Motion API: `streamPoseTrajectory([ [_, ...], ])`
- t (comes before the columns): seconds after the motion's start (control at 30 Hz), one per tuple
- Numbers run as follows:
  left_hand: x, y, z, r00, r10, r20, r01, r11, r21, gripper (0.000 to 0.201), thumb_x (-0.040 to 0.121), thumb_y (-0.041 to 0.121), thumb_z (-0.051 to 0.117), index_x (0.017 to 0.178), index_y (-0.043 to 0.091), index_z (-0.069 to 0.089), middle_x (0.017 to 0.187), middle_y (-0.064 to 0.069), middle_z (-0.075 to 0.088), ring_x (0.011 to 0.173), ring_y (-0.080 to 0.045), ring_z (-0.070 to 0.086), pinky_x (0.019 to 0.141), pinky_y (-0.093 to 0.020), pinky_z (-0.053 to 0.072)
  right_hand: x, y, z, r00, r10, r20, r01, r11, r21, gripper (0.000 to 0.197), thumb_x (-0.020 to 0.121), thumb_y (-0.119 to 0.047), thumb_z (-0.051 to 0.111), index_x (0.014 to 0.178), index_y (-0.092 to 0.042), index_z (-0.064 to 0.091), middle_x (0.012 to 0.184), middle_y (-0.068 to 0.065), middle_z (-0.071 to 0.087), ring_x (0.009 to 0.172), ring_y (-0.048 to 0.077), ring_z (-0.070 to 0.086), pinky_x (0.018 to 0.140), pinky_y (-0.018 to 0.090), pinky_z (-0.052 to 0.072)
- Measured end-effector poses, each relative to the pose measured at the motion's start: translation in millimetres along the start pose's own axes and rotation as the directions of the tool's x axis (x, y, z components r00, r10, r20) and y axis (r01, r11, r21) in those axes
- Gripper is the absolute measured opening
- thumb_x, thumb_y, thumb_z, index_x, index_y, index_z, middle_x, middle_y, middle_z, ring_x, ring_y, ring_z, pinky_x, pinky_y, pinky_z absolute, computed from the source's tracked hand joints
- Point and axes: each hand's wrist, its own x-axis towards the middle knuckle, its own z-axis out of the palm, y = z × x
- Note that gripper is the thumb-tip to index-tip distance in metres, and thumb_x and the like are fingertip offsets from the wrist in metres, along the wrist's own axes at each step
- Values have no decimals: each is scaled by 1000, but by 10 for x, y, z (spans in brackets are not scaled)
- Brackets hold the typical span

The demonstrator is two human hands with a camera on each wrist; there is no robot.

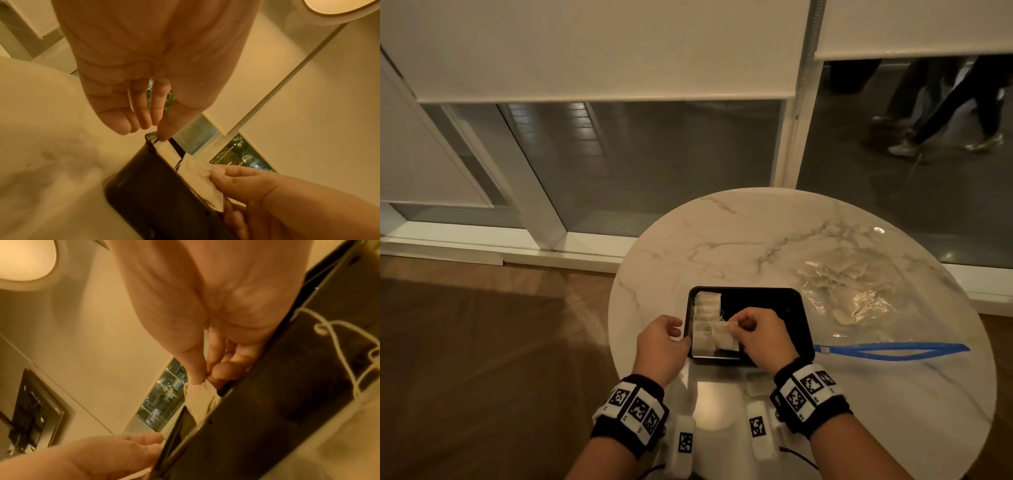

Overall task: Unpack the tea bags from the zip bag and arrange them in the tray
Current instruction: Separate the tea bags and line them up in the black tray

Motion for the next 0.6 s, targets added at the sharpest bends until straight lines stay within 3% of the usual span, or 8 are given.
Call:
streamPoseTrajectory([
  [0.17,24,-95,45,999,-33,17,34,997,-64,27,88,11,74,113,18,68,93,5,68,81,-7,66,59,-12,48,124,-39,196,999,16,35,-11,991,-137,9,85,-20,78,82,-26,72,79,-9,69,77,3,64,69,15,50],
  [0.27,32,-107,60,998,-54,30,58,989,-133,25,88,6,73,110,15,67,92,-1,69,74,-11,68,50,-10,49,179,-51,278,992,67,111,-46,982,-183,15,80,-17,81,76,-26,70,74,-6,69,71,5,64,65,16,48],
  [0.4,41,-123,84,997,-68,39,75,977,-198,25,88,3,72,112,11,68,93,-6,70,73,-17,71,54,-16,54,226,-42,334,983,124,134,-82,956,-283,19,78,-17,83,69,-25,68,83,-4,70,79,8,65,68,17,49],
  [0.5,37,-137,98,996,-73,41,81,968,-239,24,89,3,71,111,12,67,94,-7,69,77,-18,71,56,-16,55,251,-34,340,981,141,137,-87,935,-343,12,78,-19,82,74,-23,71,84,-7,69,78,4,62,63,15,44],
  [0.6,28,-132,113,996,-77,43,85,960,-265,24,90,3,70,111,14,67,95,-5,69,81,-17,71,61,-21,59,260,-54,356,980,144,137,-82,920,-382,11,79,-18,81,78,-23,72,88,-5,68,81,5,61,68,17,47],
])
